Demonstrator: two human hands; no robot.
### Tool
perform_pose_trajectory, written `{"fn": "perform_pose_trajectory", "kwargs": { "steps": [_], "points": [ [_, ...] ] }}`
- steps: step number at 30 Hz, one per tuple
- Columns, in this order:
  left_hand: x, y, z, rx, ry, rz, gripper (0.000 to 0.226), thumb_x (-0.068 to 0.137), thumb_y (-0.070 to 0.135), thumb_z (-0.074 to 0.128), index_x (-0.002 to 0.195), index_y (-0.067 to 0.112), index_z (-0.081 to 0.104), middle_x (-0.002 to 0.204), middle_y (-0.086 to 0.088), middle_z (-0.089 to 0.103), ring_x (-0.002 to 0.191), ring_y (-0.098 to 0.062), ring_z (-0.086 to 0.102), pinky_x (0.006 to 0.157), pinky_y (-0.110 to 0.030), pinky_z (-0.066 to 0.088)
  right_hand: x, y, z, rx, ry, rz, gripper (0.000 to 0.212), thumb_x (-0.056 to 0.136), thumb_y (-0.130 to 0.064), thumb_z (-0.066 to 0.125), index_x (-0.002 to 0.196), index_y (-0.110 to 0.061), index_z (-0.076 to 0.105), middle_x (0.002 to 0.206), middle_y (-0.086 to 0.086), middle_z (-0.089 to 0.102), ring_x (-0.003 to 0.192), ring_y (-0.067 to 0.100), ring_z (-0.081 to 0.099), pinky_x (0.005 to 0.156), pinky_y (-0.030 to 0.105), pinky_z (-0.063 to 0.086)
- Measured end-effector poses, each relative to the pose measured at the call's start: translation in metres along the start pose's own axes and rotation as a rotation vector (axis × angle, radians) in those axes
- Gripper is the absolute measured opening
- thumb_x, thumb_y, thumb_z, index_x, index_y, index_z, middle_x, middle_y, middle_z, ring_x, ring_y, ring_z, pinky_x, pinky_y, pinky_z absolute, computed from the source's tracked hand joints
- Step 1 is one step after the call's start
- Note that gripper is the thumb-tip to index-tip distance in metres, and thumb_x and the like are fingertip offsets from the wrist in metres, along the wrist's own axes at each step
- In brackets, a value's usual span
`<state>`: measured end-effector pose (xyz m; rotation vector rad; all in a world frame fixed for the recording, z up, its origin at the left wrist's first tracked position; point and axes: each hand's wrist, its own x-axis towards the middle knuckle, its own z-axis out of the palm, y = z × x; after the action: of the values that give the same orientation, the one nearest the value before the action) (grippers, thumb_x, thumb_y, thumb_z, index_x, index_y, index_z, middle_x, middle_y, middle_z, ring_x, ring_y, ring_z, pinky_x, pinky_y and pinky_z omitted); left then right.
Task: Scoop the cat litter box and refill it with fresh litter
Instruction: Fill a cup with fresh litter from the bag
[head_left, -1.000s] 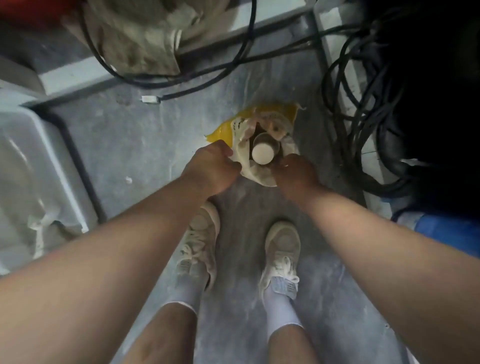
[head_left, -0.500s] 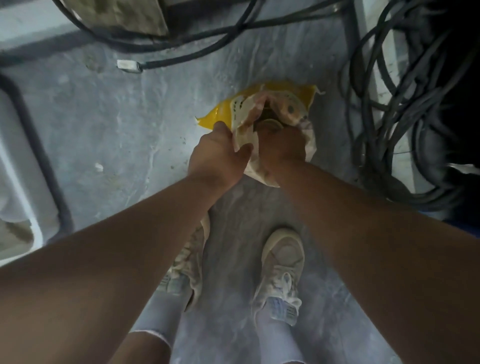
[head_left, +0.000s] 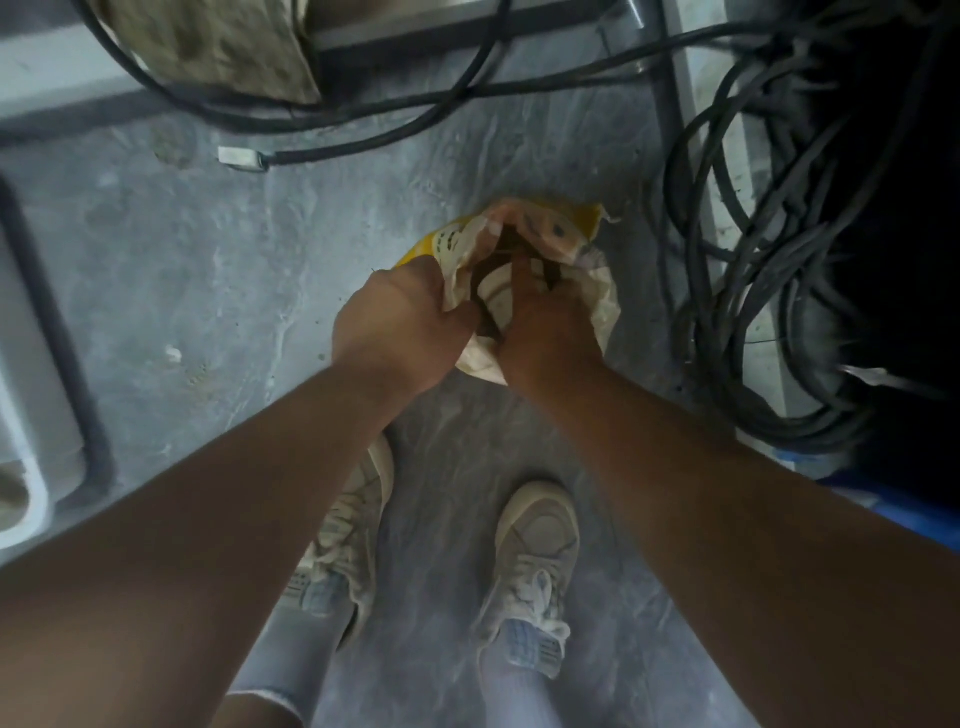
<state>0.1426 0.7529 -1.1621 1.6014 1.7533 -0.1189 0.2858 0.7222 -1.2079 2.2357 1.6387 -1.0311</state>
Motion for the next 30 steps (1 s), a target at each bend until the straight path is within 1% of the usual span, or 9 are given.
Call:
{"fn": "perform_pose_trajectory", "kwargs": {
  "steps": [3, 7, 11, 16, 20, 24, 25, 28, 30],
  "points": [
    [0.0, 0.0, 0.001, 0.014, -0.004, 0.023, 0.032, 0.084, 0.052, 0.061, 0.092, 0.021, 0.06, 0.085, -0.001, 0.067, 0.079, -0.026, 0.064, 0.067, -0.036, 0.051, 0.013, -0.006, -0.011, -0.113, -0.094, -0.039, 0.06, 0.093, -0.021, 0.049, 0.15, -0.015, 0.029, 0.129, 0.027, 0.051, 0.114, 0.044, 0.054, 0.093, 0.048, 0.048],
    [0.006, -0.004, 0.001, -0.005, -0.013, 0.006, 0.032, 0.083, 0.055, 0.062, 0.089, 0.023, 0.059, 0.084, 0.001, 0.068, 0.08, -0.024, 0.064, 0.067, -0.035, 0.051, 0.027, -0.024, -0.012, -0.342, -0.156, -0.108, 0.046, 0.103, -0.036, 0.04, 0.143, -0.014, 0.045, 0.144, 0.011, 0.049, 0.135, 0.032, 0.044, 0.113, 0.046, 0.035],
    [0.011, -0.007, 0.001, -0.044, -0.016, -0.04, 0.036, 0.083, 0.061, 0.057, 0.086, 0.025, 0.058, 0.083, 0.002, 0.069, 0.08, -0.023, 0.066, 0.072, -0.04, 0.056, 0.03, -0.03, -0.005, -0.458, -0.165, -0.187, 0.044, 0.104, -0.032, 0.037, 0.144, -0.012, 0.04, 0.143, 0.015, 0.048, 0.133, 0.034, 0.046, 0.11, 0.047, 0.037],
    [0.012, -0.007, 0.004, -0.065, -0.021, -0.05, 0.034, 0.085, 0.058, 0.059, 0.085, 0.024, 0.058, 0.082, 0.002, 0.068, 0.076, -0.021, 0.065, 0.071, -0.039, 0.056, 0.035, -0.027, -0.007, -0.366, -0.143, -0.19, 0.042, 0.105, -0.026, 0.039, 0.145, -0.013, 0.041, 0.143, 0.012, 0.05, 0.132, 0.03, 0.049, 0.11, 0.042, 0.039],
    [0.013, -0.009, 0.006, -0.084, -0.022, -0.056, 0.031, 0.085, 0.056, 0.058, 0.089, 0.024, 0.058, 0.083, 0.001, 0.068, 0.078, -0.022, 0.065, 0.072, -0.04, 0.056, 0.036, -0.022, 0.002, -0.315, 0.004, -0.265, 0.04, 0.102, -0.023, 0.047, 0.14, -0.013, 0.046, 0.134, 0.015, 0.055, 0.122, 0.031, 0.056, 0.104, 0.04, 0.044],
    [0.015, -0.012, 0.006, -0.087, -0.018, -0.07, 0.033, 0.084, 0.058, 0.059, 0.088, 0.025, 0.058, 0.084, 0.002, 0.068, 0.078, -0.021, 0.065, 0.071, -0.039, 0.055, 0.035, -0.015, 0.01, -0.094, 0.044, -0.283, 0.039, 0.097, -0.006, 0.047, 0.136, -0.005, 0.047, 0.13, 0.021, 0.052, 0.111, 0.039, 0.057, 0.086, 0.043, 0.046],
    [0.016, -0.013, 0.006, -0.091, -0.018, -0.068, 0.034, 0.084, 0.059, 0.06, 0.087, 0.025, 0.058, 0.084, 0.002, 0.068, 0.078, -0.021, 0.065, 0.072, -0.039, 0.055, 0.034, -0.012, 0.012, -0.03, 0.07, -0.287, 0.043, 0.096, -0.005, 0.048, 0.138, -0.004, 0.045, 0.132, 0.021, 0.051, 0.112, 0.04, 0.056, 0.086, 0.042, 0.046],
    [0.021, -0.018, 0.006, -0.109, -0.026, -0.083, 0.035, 0.082, 0.062, 0.061, 0.086, 0.027, 0.057, 0.088, 0.002, 0.069, 0.081, -0.021, 0.065, 0.075, -0.04, 0.055, 0.032, -0.008, 0.024, 0.166, 0.259, -0.219, 0.049, 0.092, -0.017, 0.052, 0.139, -0.008, 0.046, 0.132, 0.02, 0.056, 0.116, 0.036, 0.057, 0.095, 0.042, 0.048],
    [0.024, -0.021, 0.005, -0.129, -0.021, -0.108, 0.038, 0.08, 0.065, 0.062, 0.086, 0.028, 0.058, 0.088, 0.003, 0.069, 0.082, -0.02, 0.066, 0.077, -0.04, 0.056, 0.03, -0.004, 0.035, 0.278, 0.374, -0.165, 0.037, 0.09, -0.014, 0.057, 0.125, -0.006, 0.056, 0.12, 0.022, 0.062, 0.11, 0.037, 0.06, 0.093, 0.041, 0.048]
  ]
}}
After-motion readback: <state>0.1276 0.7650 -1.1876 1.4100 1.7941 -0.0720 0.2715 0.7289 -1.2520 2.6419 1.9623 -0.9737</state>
